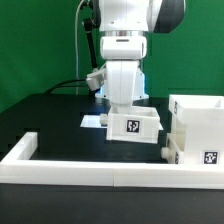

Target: Assemble drawer

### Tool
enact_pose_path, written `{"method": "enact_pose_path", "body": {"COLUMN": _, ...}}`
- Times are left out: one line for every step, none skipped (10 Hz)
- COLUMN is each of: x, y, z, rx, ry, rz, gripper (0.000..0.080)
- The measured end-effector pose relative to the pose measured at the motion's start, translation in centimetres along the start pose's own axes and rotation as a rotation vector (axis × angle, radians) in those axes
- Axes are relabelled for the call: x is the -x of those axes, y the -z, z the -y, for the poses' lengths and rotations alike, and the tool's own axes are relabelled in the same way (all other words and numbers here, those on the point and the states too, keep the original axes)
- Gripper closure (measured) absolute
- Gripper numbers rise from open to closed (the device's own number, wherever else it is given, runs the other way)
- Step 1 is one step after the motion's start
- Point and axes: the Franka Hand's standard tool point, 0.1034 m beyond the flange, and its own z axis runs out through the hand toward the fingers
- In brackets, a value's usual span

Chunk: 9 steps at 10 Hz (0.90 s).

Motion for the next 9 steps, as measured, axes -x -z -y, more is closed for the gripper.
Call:
{"method": "enact_pose_path", "body": {"x": -0.5, "y": 0.1, "z": -0.5, "rx": -0.008, "ry": 0.010, "rz": -0.001, "gripper": 0.0758}}
{"method": "enact_pose_path", "body": {"x": -1.2, "y": 0.0, "z": -0.9, "rx": -0.014, "ry": 0.020, "rz": -0.004, "gripper": 0.0758}}
{"method": "enact_pose_path", "body": {"x": -1.5, "y": 0.0, "z": -1.0, "rx": -0.022, "ry": 0.026, "rz": -0.005, "gripper": 0.0758}}
{"method": "enact_pose_path", "body": {"x": -1.3, "y": -0.1, "z": -0.6, "rx": -0.050, "ry": 0.023, "rz": 0.000, "gripper": 0.0758}}
{"method": "enact_pose_path", "body": {"x": -1.2, "y": -0.2, "z": -0.6, "rx": -0.050, "ry": 0.022, "rz": 0.000, "gripper": 0.0758}}
{"method": "enact_pose_path", "body": {"x": -1.2, "y": -0.2, "z": -0.5, "rx": -0.052, "ry": 0.023, "rz": -0.001, "gripper": 0.0758}}
{"method": "enact_pose_path", "body": {"x": -1.3, "y": -0.2, "z": -0.6, "rx": -0.052, "ry": 0.028, "rz": -0.001, "gripper": 0.0758}}
{"method": "enact_pose_path", "body": {"x": -1.5, "y": -0.1, "z": -0.7, "rx": -0.050, "ry": 0.031, "rz": -0.002, "gripper": 0.0757}}
{"method": "enact_pose_path", "body": {"x": -1.6, "y": -0.1, "z": -0.8, "rx": -0.049, "ry": 0.035, "rz": -0.003, "gripper": 0.0757}}
